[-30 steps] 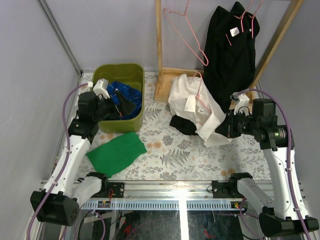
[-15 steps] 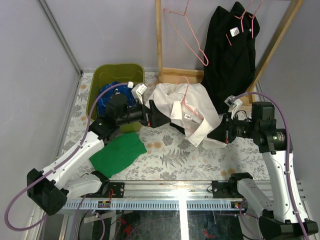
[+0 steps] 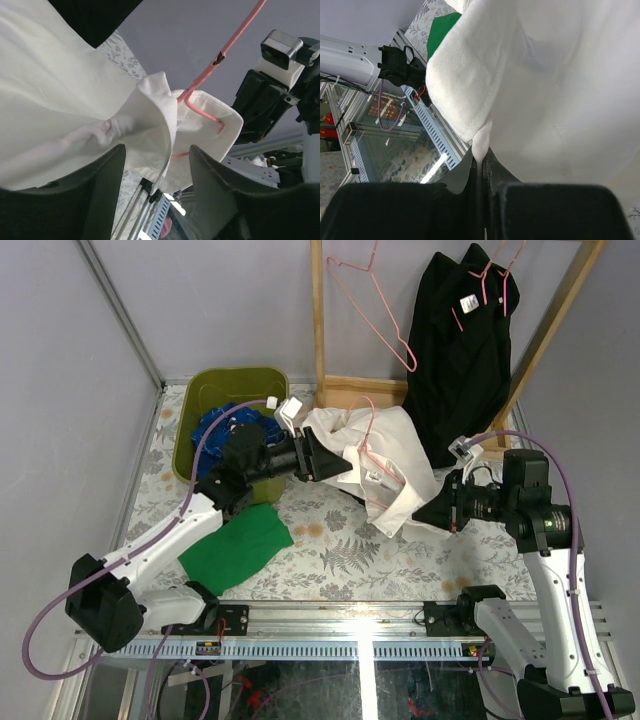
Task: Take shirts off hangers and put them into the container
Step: Remove the shirt from the hanger.
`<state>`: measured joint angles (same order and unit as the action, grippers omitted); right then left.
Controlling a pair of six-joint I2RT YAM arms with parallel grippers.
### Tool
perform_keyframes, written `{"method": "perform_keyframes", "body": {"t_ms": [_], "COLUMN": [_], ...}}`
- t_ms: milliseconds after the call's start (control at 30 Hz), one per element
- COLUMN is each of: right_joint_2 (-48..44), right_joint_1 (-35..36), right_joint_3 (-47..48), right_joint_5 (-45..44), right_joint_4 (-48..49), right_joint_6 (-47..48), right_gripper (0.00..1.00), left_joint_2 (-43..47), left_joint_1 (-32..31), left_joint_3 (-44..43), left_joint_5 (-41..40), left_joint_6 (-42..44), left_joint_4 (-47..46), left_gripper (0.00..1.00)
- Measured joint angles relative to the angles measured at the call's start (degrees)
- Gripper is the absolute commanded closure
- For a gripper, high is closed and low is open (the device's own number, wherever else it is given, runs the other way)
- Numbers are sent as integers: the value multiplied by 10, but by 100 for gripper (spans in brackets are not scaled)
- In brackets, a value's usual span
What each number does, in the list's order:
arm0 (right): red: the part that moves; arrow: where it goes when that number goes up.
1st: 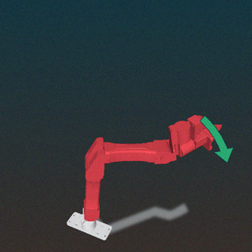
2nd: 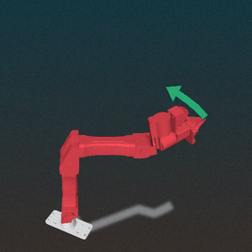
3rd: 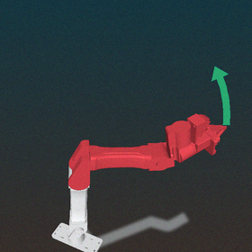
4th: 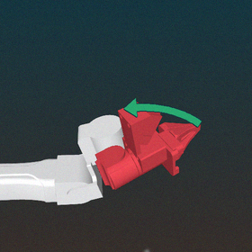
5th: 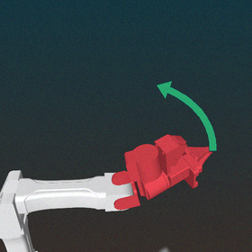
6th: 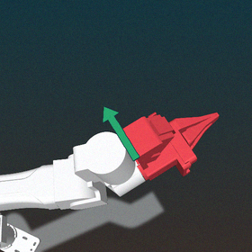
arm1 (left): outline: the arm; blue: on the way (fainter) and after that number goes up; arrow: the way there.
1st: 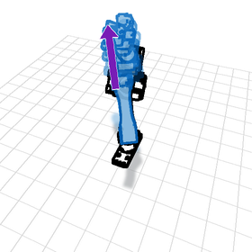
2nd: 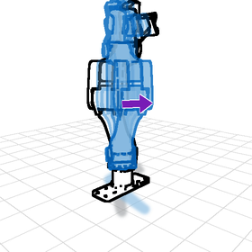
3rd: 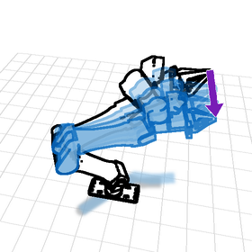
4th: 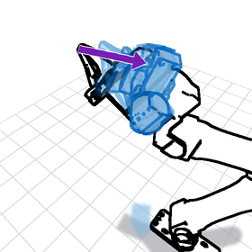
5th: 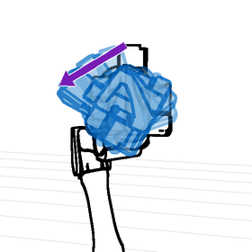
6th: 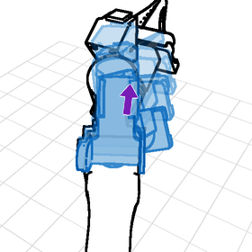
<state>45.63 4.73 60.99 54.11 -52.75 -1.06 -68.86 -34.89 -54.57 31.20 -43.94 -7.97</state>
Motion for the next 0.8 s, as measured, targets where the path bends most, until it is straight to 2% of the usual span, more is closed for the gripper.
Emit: {"method": "perform_keyframes", "body": {"t_ms": [133,167,300,633,700,800], "right_joint_2": [-9,-11,-21,-27,-28,-28], "right_joint_1": [0,0,0,0,0,0], "right_joint_3": [-6,-6,-11,-12,-12,-12], "right_joint_5": [0,0,-2,-11,-10,-8], "right_joint_4": [5,7,8,9,9,9], "right_joint_6": [0,0,0,0,0,0], "right_gripper": [100,100,100,100,100,100], "left_joint_2": [-13,-14,-8,62,59,44], "left_joint_1": [0,0,0,24,27,28], "left_joint_3": [3,3,4,42,42,39], "left_joint_5": [23,24,13,-97,-108,-128], "left_joint_6": [-18,-17,-8,23,28,38], "left_joint_4": [-27,-27,-18,67,85,120], "left_gripper": [94,99,100,100,90,87]}}
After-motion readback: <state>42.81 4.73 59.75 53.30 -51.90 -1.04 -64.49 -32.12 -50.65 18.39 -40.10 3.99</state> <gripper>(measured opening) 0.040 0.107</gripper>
